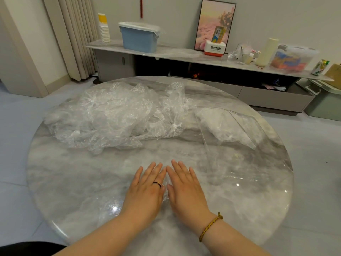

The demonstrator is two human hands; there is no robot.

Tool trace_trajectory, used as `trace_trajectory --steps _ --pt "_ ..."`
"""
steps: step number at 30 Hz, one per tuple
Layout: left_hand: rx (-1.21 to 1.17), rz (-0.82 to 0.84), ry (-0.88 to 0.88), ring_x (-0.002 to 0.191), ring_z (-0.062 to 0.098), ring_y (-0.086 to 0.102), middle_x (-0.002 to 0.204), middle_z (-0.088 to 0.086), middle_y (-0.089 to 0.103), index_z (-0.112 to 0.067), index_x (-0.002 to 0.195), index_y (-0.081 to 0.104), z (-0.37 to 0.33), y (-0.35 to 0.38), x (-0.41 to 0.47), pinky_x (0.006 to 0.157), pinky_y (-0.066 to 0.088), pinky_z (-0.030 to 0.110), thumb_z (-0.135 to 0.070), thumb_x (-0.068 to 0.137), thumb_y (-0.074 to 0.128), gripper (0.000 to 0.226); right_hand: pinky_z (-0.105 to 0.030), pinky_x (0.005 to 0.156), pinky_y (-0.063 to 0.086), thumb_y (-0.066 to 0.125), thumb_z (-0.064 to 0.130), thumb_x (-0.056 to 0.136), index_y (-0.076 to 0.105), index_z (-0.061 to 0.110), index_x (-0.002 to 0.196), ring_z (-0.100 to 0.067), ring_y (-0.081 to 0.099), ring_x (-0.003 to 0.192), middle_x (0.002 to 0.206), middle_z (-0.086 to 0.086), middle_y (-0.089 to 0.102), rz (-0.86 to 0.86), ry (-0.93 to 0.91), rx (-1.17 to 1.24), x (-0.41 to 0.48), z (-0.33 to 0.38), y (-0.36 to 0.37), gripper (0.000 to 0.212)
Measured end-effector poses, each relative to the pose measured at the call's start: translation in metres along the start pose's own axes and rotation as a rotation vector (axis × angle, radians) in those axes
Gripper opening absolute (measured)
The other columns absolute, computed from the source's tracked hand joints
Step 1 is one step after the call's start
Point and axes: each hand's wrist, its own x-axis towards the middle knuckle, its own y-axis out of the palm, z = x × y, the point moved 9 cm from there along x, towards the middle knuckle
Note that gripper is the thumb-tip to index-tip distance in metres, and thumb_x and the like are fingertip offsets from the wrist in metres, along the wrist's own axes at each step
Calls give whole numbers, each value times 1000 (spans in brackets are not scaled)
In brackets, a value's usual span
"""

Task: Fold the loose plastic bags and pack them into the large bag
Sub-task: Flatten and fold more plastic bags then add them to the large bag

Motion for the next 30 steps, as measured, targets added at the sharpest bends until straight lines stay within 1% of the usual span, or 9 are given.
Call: trace_trajectory --steps 3,5,8,10,12,17,20,25,30 --pt "19 54 -72 111 15 60 119 3 64 -6 112 66 4 2 2 110 8 23 -33 96 -10 82 -32 96 29 -3 28 99 73 20 98 -10 66 100 108 4 69 201 49 -75 0 -4 19 76" --pt "-2 35 -102 139 9 26 151 -1 25 -6 143 29 8 3 7 108 -9 19 -42 73 -27 96 -36 96 28 -5 29 99 74 22 96 -8 66 99 107 6 70 242 48 -75 -1 -6 29 80" --pt "-15 92 -88 142 6 -11 155 -6 -9 -17 147 -7 6 11 7 102 -21 18 -44 49 -29 104 -31 106 29 -13 37 96 69 19 109 -10 60 112 120 3 64 259 75 -56 1 -9 25 85" --pt "-1 101 -89 142 6 -12 155 -5 -11 -17 147 -8 8 15 10 101 -20 20 -44 48 -30 104 -33 116 -2 -29 54 73 38 11 140 -15 25 140 150 -3 30 246 10 3 5 -5 26 103" --pt "-17 84 -95 141 5 -14 155 -6 -12 -17 147 -9 7 14 10 102 -19 21 -44 48 -30 104 -28 103 -24 -35 57 48 7 14 149 -12 -6 144 157 1 -2 332 -46 70 2 1 28 117" --pt "-6 131 -95 142 7 -13 155 -4 -12 -16 147 -9 6 14 9 106 -16 22 -49 59 -28 96 -21 101 -22 -30 54 43 1 15 149 -10 -10 143 156 2 -7 358 -2 149 5 1 26 117" --pt "15 158 -111 143 11 -2 156 -3 -2 -17 148 -3 5 6 11 114 0 24 -43 98 11 58 -21 101 -23 -35 63 50 4 16 149 -10 -9 143 157 2 -6 373 -1 164 3 -2 31 116" --pt "-157 124 -256 132 16 34 145 -2 33 -18 146 16 24 -6 19 102 31 24 -33 93 49 64 -16 109 -8 25 43 97 10 20 148 -9 1 143 156 3 3 302 119 326 2 -12 16 58" --pt "-535 164 -475 104 19 57 109 -1 59 -12 117 52 46 -4 12 78 42 20 -22 85 62 35 -12 91 29 49 31 93 42 14 128 -10 40 113 122 3 43 48 285 506 2 -36 -17 39"
